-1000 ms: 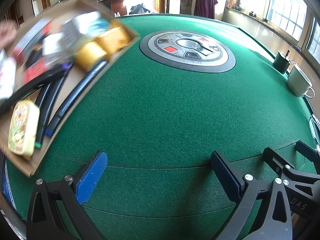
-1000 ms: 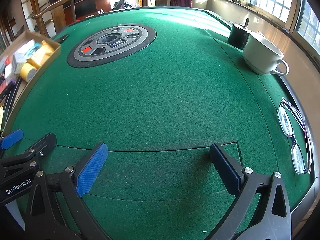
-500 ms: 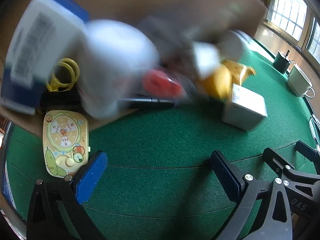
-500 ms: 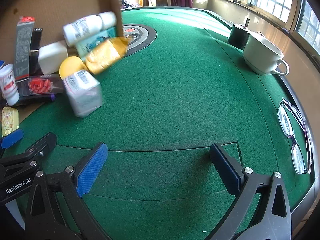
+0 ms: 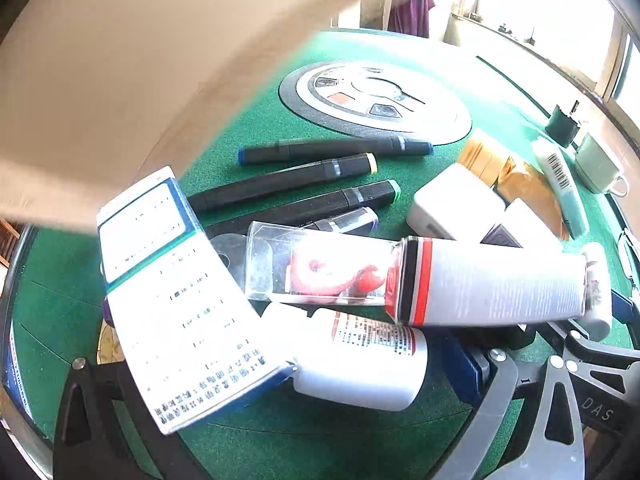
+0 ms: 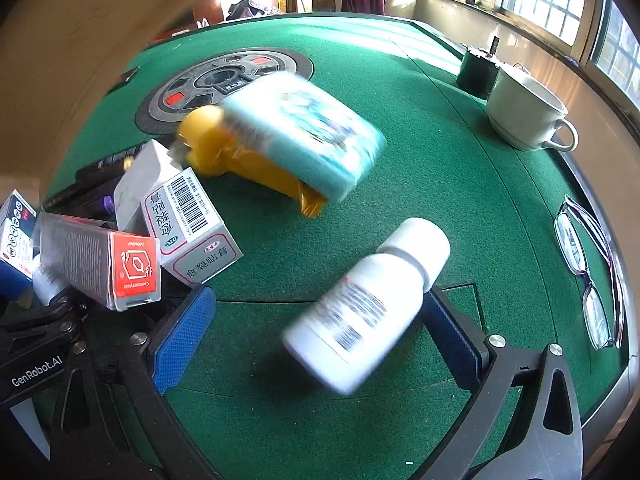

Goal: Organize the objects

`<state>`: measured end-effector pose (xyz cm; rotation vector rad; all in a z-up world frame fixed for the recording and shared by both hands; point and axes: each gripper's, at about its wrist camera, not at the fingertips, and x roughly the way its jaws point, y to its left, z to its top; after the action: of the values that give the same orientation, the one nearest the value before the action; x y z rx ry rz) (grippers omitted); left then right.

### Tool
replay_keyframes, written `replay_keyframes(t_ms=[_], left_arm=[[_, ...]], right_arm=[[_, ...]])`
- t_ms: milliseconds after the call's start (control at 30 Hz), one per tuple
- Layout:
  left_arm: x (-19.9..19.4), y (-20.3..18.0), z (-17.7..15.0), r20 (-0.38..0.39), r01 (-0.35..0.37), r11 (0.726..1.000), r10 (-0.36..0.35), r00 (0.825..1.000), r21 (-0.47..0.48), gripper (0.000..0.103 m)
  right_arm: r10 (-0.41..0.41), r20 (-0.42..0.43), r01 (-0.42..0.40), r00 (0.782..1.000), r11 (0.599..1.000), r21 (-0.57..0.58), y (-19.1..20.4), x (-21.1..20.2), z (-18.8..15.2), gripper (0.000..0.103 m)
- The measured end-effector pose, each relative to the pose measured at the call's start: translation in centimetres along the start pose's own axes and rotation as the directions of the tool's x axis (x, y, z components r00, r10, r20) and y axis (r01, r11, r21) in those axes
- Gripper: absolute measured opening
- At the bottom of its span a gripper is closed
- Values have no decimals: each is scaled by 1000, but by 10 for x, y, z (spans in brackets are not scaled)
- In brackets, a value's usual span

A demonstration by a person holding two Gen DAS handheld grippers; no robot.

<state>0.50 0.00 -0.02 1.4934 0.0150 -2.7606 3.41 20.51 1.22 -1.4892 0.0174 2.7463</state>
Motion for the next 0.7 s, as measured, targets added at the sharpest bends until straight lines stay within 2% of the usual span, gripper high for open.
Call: replay_keyframes(t_ms=[700], left_arm=[[0, 0, -1, 0, 1, 1000, -1, 1000, -1, 103]], right_arm=[[-3, -1, 3, 1000, 1000, 0, 3, 1, 0, 103]])
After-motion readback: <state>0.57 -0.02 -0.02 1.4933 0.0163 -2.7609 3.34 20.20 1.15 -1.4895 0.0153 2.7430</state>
